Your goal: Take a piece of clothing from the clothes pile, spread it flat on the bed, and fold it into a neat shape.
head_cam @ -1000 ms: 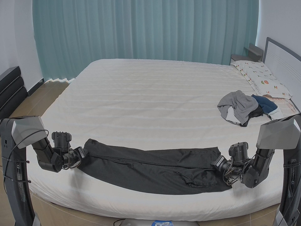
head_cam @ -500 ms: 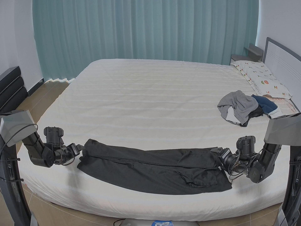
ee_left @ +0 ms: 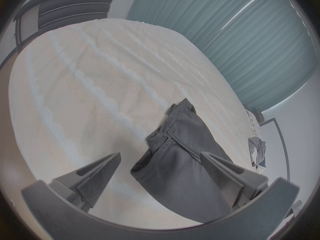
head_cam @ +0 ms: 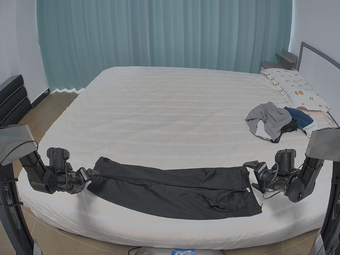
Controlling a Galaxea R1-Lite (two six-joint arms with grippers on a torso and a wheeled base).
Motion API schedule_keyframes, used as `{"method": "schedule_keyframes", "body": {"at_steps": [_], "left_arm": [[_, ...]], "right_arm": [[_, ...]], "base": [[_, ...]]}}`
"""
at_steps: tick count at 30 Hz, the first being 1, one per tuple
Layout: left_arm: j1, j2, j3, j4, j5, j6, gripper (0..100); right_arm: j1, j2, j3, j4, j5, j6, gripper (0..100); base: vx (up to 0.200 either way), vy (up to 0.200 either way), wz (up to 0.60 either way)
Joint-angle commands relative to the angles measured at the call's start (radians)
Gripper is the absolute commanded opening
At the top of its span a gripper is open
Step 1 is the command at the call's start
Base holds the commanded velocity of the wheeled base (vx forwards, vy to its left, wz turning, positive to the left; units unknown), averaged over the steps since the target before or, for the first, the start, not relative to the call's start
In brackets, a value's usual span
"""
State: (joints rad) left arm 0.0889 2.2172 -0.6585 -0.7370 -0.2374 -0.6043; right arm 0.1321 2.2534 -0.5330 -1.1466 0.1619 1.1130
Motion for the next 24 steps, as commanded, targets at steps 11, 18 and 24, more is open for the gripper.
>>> {"method": "schedule_keyframes", "body": {"at_steps": [11,18,24], "left_arm": [[-0.023,0.048,-0.007,-0.005,0.038,0.014,0],[-0.017,0.048,0.017,-0.004,0.043,0.049,0],[-0.008,0.038,0.059,-0.004,0.083,0.069,0]], "right_arm": [[0.006,0.008,0.004,-0.015,-0.001,-0.007,100],[0.006,0.017,0.005,-0.022,-0.004,-0.009,100],[0.006,0.015,0.007,-0.022,-0.002,-0.009,100]], "base": [[0.000,0.000,0.00],[0.000,0.000,0.00],[0.000,0.000,0.00]]}}
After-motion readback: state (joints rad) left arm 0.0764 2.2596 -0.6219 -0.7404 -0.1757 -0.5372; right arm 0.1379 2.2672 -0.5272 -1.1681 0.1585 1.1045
